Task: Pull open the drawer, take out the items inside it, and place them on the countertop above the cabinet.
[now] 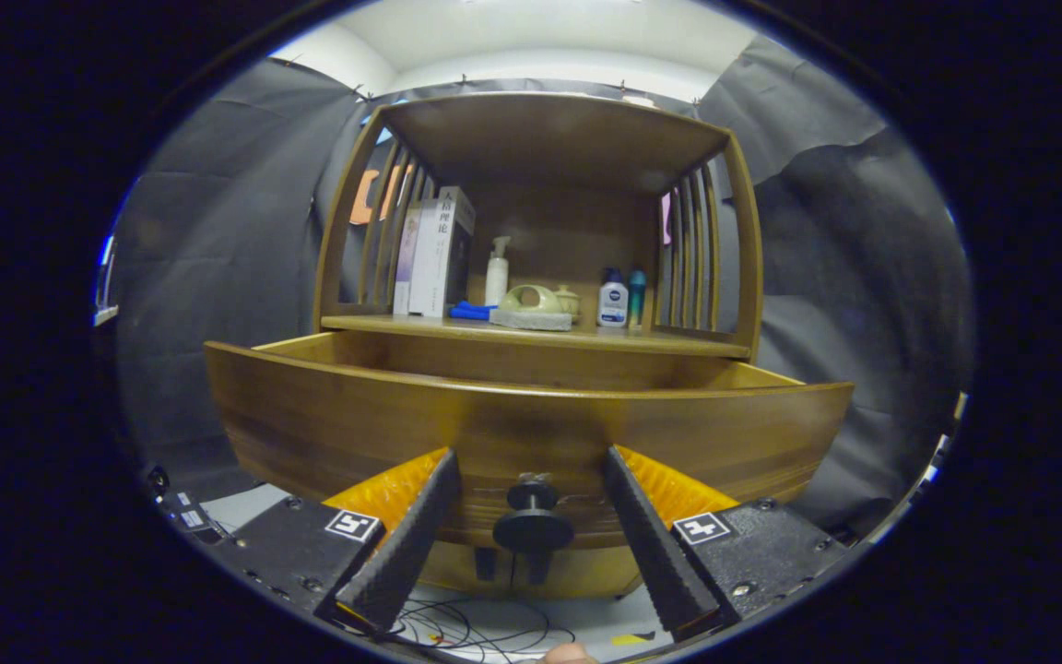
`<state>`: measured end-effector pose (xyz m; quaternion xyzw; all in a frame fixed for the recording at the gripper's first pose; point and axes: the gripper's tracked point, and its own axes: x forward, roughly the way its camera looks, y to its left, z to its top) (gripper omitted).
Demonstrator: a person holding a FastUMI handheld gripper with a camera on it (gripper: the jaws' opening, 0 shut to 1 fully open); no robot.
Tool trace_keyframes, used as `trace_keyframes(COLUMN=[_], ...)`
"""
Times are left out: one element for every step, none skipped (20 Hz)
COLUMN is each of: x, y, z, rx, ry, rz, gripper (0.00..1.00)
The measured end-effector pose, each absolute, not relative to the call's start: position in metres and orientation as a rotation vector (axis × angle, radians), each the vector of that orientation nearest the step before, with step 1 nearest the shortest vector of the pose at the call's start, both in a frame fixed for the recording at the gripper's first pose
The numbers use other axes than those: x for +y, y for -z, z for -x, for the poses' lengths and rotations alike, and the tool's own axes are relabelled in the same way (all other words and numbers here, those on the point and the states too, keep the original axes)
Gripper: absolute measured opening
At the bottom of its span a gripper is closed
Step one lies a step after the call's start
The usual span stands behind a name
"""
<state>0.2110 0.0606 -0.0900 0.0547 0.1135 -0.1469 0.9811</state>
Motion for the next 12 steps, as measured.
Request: trace_keyframes(x=[0.059, 0.057, 0.055, 0.054, 0.054, 0.052, 0.051, 0.05, 0.048, 0.047, 0.046, 0.045], y=[0.088, 0.087, 0.084, 0.087, 0.086, 0.088, 0.087, 0.087, 0.087, 0.088, 0.088, 0.089], z=[-0.215, -0.221, -0.226, -0.23, -0.233, -0.237, -0.242, -0.245, -0.25, -0.255, -0.26, -0.264], rx=[0.228, 0.222, 0.216, 0.228, 0.221, 0.236, 0.231, 0.236, 0.239, 0.241, 0.245, 0.248], ry=[0.296, 0.296, 0.294, 0.296, 0.296, 0.295, 0.297, 0.298, 0.298, 0.299, 0.299, 0.299], rz=[-0.106, -0.102, -0.099, -0.107, -0.108, -0.111, -0.112, -0.112, -0.111, -0.111, -0.113, -0.116], gripper=[1.0, 1.0, 1.0, 1.0, 1.0, 1.0, 1.0, 1.0, 1.0, 1.0, 1.0, 1.0])
